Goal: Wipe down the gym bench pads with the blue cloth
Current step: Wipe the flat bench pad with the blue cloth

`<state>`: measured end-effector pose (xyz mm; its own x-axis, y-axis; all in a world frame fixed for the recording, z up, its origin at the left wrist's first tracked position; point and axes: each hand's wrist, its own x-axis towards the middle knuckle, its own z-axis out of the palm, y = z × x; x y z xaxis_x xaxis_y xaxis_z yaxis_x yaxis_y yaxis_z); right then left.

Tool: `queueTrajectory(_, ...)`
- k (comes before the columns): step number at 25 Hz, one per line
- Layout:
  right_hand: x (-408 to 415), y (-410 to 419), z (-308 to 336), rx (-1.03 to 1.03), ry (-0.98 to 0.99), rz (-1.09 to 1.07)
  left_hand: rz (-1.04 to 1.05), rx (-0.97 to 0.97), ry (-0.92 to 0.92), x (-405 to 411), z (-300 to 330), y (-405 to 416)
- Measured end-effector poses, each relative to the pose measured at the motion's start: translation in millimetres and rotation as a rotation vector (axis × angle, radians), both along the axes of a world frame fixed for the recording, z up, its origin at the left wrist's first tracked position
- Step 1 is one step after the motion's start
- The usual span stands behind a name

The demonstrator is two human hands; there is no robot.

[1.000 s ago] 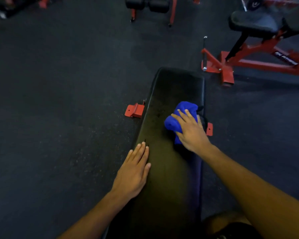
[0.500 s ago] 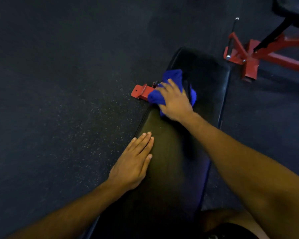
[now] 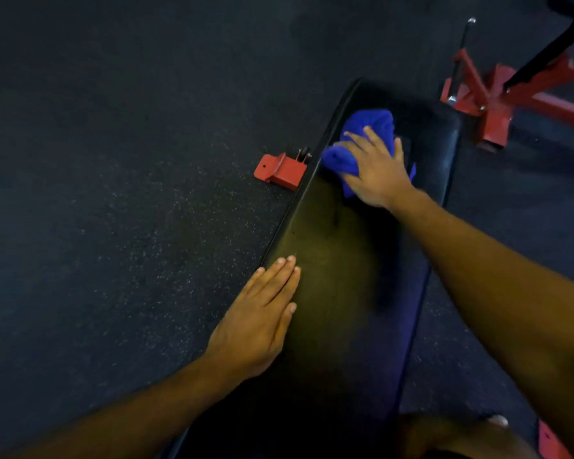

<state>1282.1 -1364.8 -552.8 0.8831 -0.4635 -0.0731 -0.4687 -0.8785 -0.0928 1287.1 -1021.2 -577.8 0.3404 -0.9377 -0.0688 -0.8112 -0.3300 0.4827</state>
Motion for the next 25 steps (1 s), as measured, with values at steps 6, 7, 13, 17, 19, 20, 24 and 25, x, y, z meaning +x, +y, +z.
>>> queueTrajectory(6,24.3,69.5,-2.9,0.019,0.006,0.265,-0.014,0.018,0.01,-0.7,4.5,-1.5)
queueTrajectory(7,6.3,83.9,-1.0,0.052,-0.01,0.378,-0.019,0.017,0.014,-0.4,4.4,-1.6)
queueTrajectory(13,-70.4,33.3,-0.8,0.09,-0.076,0.47,0.006,-0.067,0.025,0.6,-3.3,0.5)
queueTrajectory(17,-0.4,21.1,2.7,0.03,-0.033,0.033,0.007,-0.06,0.03,-0.7,-2.6,-0.3)
queueTrajectory(19,17.9,41.8,2.5,0.046,-0.043,-0.012,0.013,-0.037,0.026,0.0,-2.0,-0.4)
queueTrajectory(20,14.8,56.8,7.3,0.09,-0.056,0.037,0.006,-0.02,0.029,-0.1,0.3,-0.9)
queueTrajectory(24,-52.5,106.7,42.2,0.395,-0.241,0.147,-0.021,-0.026,0.057,-7.4,13.0,-2.9)
queueTrajectory(25,-79.9,112.3,50.3,0.411,-0.344,0.083,-0.013,-0.04,0.064,-11.2,16.6,-3.3)
